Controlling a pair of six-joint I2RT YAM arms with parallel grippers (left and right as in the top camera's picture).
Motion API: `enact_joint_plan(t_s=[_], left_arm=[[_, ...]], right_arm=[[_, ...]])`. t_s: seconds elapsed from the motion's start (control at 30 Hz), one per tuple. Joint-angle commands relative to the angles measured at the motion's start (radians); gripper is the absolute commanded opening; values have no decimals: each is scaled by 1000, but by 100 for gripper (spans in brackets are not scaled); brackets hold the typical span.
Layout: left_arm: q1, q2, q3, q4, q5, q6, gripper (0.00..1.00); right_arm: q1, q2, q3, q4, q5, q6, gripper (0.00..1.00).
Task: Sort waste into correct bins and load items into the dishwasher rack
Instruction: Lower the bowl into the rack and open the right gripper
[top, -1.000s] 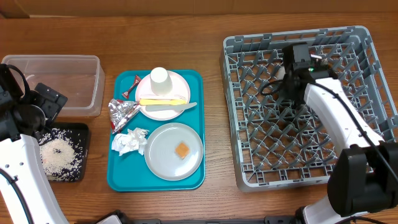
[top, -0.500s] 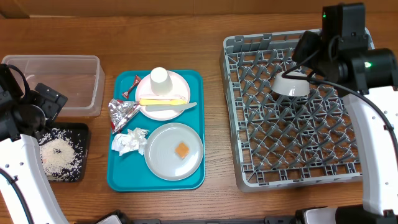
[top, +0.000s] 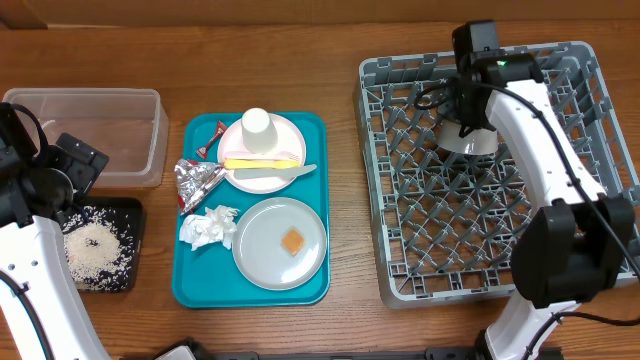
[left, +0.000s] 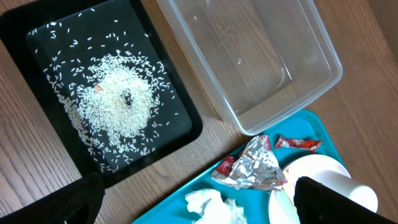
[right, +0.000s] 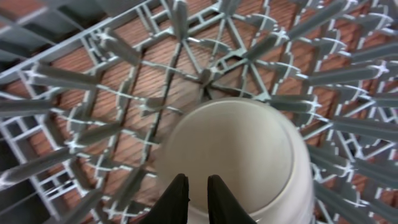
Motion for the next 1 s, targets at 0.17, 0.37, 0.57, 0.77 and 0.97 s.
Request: enact_joint_plan(t_s=[0.17,0.37,0.57,0.77,0.97], left_arm=[[0,-4,26,1,4,-13,100],[0,-4,26,1,4,-13,100],[0,-4,26,1,4,-13,100],[0,-4,26,1,4,-13,100],[0,-4,26,1,4,-13,100]], right_arm=[[-55,-11,10,-80,36,-2,15],[-95,-11,10,-134,11,-11,15],[-114,-11,14,-245,-125,-77,15],[-114,-22,84,-376,-129,-75,4],[-114,-115,210,-404,-151,-65,9]])
